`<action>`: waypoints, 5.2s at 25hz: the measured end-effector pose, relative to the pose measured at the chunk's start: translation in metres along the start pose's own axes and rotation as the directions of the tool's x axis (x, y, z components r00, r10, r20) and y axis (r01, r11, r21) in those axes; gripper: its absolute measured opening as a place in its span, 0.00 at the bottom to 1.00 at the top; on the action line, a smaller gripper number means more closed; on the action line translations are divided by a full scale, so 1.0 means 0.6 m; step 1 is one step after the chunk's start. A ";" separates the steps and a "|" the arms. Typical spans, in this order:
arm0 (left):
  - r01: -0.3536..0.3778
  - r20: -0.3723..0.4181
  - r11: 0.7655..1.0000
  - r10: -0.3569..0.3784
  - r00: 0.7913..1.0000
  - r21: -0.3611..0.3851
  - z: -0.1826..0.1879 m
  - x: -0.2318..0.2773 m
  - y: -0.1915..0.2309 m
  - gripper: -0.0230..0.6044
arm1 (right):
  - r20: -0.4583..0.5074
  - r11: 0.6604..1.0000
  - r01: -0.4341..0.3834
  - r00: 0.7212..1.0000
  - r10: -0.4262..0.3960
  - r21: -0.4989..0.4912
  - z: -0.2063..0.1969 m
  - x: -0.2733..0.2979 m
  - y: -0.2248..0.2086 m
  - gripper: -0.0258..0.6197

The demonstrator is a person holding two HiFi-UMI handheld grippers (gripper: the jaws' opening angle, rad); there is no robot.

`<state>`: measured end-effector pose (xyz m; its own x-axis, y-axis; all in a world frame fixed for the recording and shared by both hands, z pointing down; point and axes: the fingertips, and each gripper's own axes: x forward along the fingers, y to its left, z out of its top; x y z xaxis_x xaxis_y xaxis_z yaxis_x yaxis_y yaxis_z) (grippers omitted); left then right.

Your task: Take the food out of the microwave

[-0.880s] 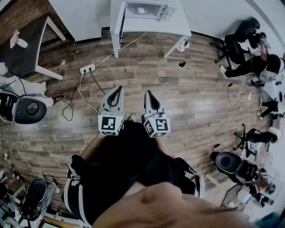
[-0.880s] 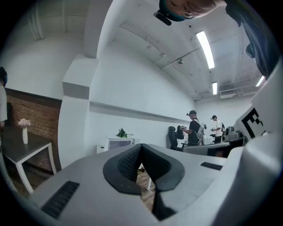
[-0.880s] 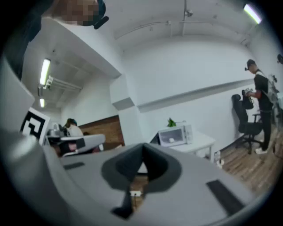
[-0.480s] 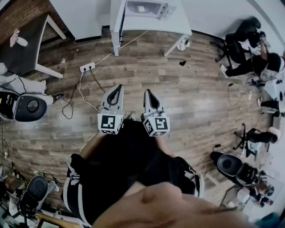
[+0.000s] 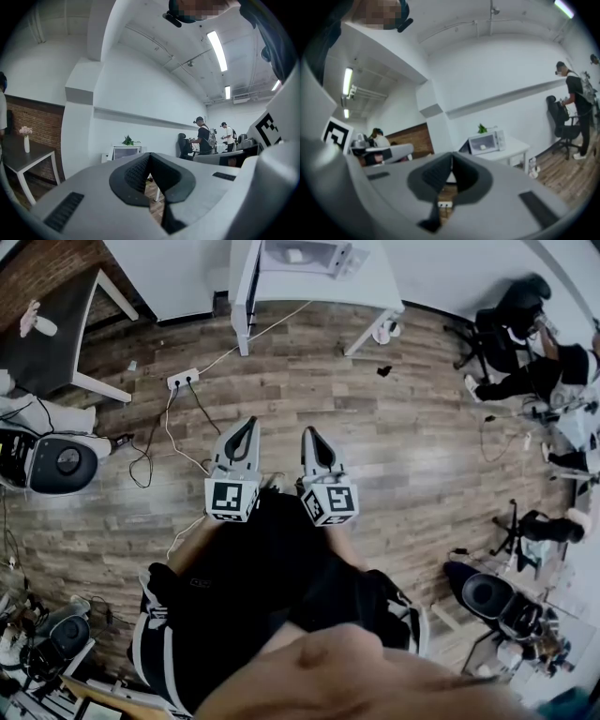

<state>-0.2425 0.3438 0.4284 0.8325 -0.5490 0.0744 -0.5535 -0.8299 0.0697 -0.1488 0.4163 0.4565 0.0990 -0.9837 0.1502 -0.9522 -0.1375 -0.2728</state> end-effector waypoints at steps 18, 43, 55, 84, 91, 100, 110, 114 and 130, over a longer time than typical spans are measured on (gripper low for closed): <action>-0.019 -0.011 1.000 0.019 1.000 -0.008 -0.018 0.029 -0.050 0.08 | -0.006 0.999 -0.030 1.000 0.030 -0.027 -0.002 -0.016 -0.054 0.09; 0.031 -0.011 0.996 -0.032 0.999 -0.082 0.006 0.300 0.128 0.08 | -0.054 0.998 0.031 0.998 -0.034 -0.061 0.045 0.279 -0.128 0.09; 0.092 -0.006 0.990 -0.093 0.996 -0.105 0.037 0.421 0.248 0.08 | -0.043 0.994 0.080 0.996 -0.083 -0.068 0.090 0.449 -0.126 0.09; -0.096 0.020 0.990 0.098 0.995 -0.101 0.054 0.707 0.238 0.08 | -0.048 0.980 -0.145 0.989 0.140 -0.132 0.207 0.680 -0.335 0.09; -0.193 0.008 0.973 0.196 0.981 -0.127 0.046 0.769 0.209 0.08 | -0.085 0.962 -0.242 0.969 0.233 -0.124 0.226 0.706 -0.400 0.09; -0.266 -0.018 0.956 0.266 0.964 -0.123 0.044 0.795 0.218 0.08 | -0.106 0.950 -0.289 0.955 0.278 -0.114 0.232 0.739 -0.429 0.09; -0.242 0.001 0.962 0.244 0.970 -0.129 0.043 0.840 0.273 0.09 | -0.128 0.951 -0.283 0.955 0.268 -0.123 0.223 0.798 -0.416 0.09; -0.231 -0.004 0.964 0.232 0.973 -0.134 0.039 0.851 0.296 0.09 | -0.127 0.953 -0.274 0.958 0.258 -0.131 0.221 0.826 -0.410 0.09; -0.213 0.015 0.962 0.219 0.976 -0.172 0.057 0.865 0.365 0.08 | -0.153 0.957 -0.266 0.957 0.248 -0.117 0.207 0.918 -0.381 0.09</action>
<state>0.0692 -0.1262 0.4480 0.6915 -0.7187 0.0725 -0.7137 -0.6642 0.2225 0.1594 -0.1084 0.4839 -0.1853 -0.9574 0.2214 -0.9712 0.1441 -0.1895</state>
